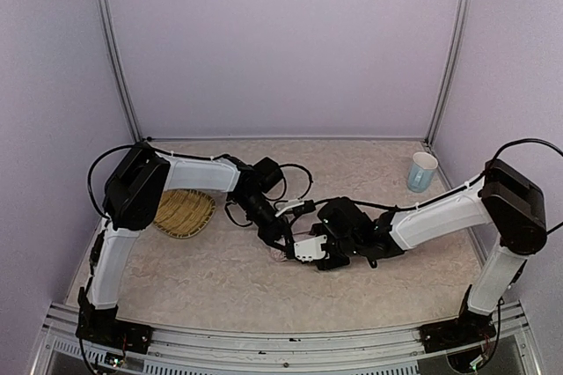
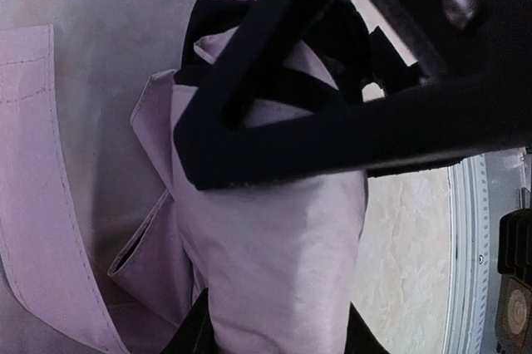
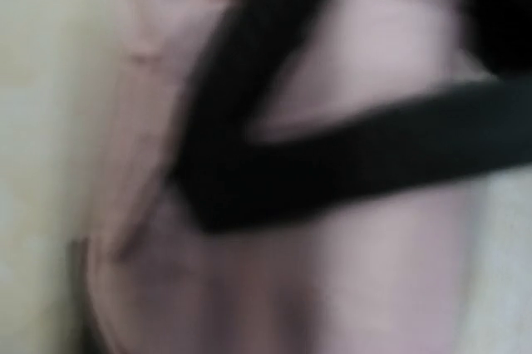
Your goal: Put away the umbrella
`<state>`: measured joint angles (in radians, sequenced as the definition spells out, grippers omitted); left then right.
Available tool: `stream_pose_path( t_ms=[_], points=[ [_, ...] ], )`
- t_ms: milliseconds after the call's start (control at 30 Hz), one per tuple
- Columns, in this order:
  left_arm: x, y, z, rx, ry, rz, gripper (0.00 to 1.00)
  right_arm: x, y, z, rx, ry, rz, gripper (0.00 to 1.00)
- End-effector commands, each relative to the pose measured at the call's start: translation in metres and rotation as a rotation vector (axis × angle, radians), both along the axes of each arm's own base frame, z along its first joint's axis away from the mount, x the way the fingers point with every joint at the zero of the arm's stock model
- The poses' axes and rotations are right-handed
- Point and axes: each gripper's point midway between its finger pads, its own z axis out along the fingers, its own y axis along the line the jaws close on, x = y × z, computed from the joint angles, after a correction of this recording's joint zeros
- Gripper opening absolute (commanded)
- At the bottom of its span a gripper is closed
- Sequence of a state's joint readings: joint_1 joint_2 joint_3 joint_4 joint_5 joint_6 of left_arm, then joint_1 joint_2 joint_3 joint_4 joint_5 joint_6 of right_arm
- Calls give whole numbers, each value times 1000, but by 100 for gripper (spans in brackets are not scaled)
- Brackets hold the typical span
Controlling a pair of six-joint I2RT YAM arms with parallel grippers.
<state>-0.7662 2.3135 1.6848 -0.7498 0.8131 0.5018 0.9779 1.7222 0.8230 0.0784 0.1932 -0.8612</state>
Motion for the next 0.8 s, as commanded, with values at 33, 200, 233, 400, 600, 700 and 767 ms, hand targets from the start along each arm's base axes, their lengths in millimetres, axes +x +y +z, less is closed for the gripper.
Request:
stream_pose_path(
  t_ms=[33,200,233,400,600,700,767],
  points=[
    [-47,69,-88,397,161,-12,28,-9,0,-20,-55,100,0,47],
    [2,47,-66,275,-24,126,55,-27,-1,-23,-42,193,24,27],
    [14,41,-52,215,-71,156,64,-31,-2,-26,-47,216,27,24],
    [40,21,28,-117,-294,205,77,-46,-15,-43,-103,312,18,16],
    [33,41,100,-398,-620,276,70,-64,-20,-47,-87,554,-30,15],
    [18,56,113,-462,-749,268,63,-72,-24,-48,-88,745,-90,16],
    [6,62,115,-479,-802,230,61,-80,-29,-52,-119,844,-116,16]
  ],
)
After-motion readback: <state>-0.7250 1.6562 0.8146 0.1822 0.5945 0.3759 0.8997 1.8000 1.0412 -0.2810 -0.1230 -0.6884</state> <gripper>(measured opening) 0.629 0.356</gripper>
